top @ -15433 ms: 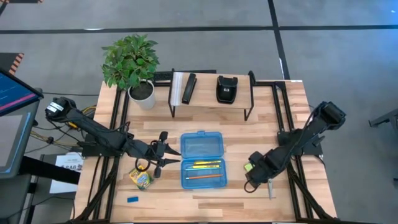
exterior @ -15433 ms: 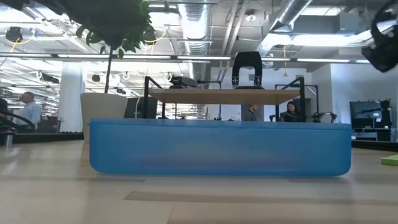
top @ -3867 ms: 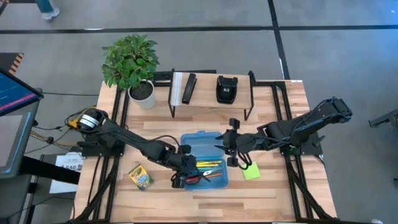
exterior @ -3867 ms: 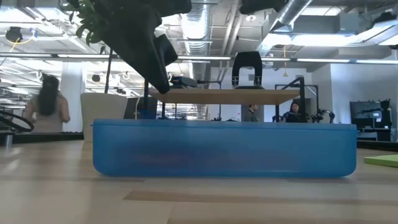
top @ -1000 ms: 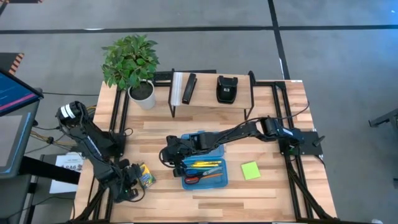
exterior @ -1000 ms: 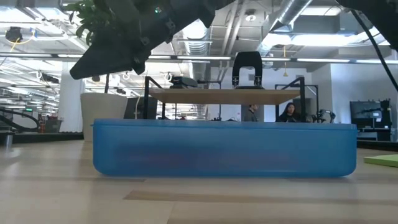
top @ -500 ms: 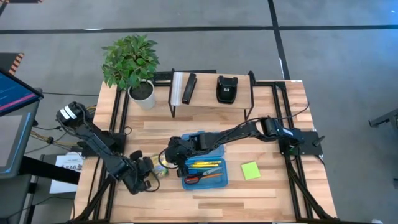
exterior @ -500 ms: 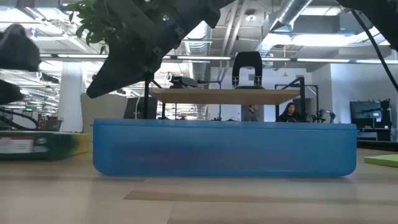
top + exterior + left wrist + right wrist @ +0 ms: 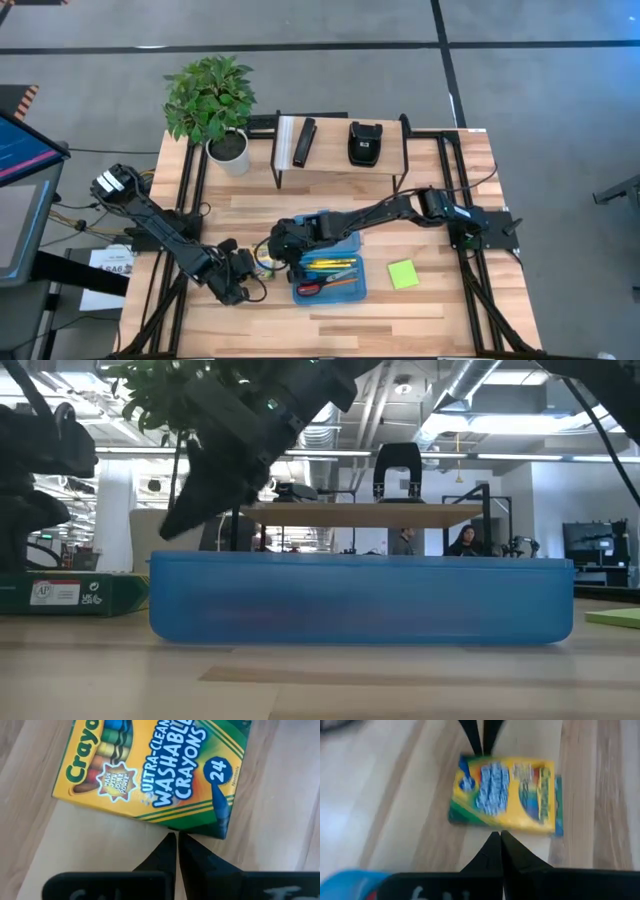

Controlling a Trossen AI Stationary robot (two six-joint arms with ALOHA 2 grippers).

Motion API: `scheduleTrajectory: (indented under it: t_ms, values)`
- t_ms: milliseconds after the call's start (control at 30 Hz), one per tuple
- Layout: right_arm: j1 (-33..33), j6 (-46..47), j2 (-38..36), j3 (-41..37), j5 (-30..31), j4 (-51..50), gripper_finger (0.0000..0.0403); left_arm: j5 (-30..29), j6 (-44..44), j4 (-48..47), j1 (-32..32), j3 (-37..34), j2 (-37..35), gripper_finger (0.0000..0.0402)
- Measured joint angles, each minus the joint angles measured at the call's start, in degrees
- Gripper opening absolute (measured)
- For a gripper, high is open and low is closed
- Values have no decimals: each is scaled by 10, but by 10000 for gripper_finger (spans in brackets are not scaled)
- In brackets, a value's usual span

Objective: Pack school essentials
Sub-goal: Put the crayon box into the blue supply box

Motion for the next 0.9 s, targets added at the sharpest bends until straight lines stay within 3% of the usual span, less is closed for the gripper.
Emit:
scheduleTrajectory:
  t_ms: [567,900]
  values:
    - [0,-1,26,2,-1,-24,3,1,-6,-50,3,1,-1,4]
    - [-5,9,49,10,-6,-15,3,-10,35,-25,32,1,-1,4]
